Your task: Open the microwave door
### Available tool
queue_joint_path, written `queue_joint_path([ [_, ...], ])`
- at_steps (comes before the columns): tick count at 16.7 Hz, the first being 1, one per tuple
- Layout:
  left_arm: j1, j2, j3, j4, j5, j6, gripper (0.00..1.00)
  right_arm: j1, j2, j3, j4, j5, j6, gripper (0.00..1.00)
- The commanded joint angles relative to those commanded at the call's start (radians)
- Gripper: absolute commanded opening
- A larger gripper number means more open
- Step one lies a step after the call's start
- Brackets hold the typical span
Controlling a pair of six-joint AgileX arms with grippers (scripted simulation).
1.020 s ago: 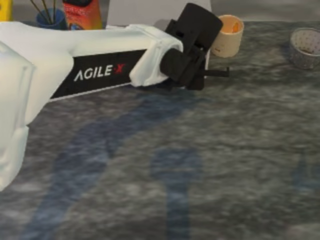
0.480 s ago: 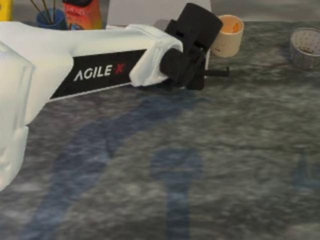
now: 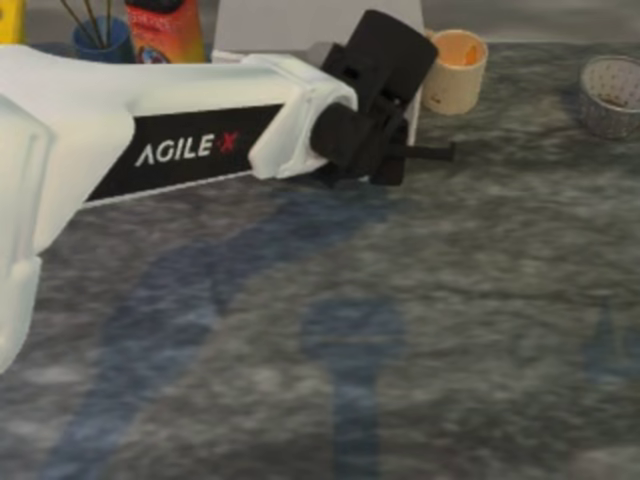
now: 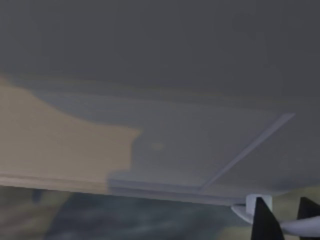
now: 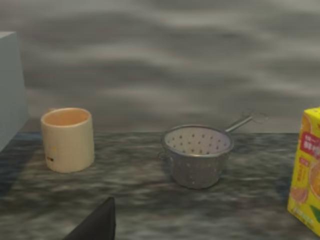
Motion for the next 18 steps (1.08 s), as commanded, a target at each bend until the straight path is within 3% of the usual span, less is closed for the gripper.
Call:
queue_joint_path([
  [18,0.003,-0.004,-0.014,0.004,0.005,0.009,0.00,0.000,0.000,0.000,0.000,0.000,0.000,1.00],
])
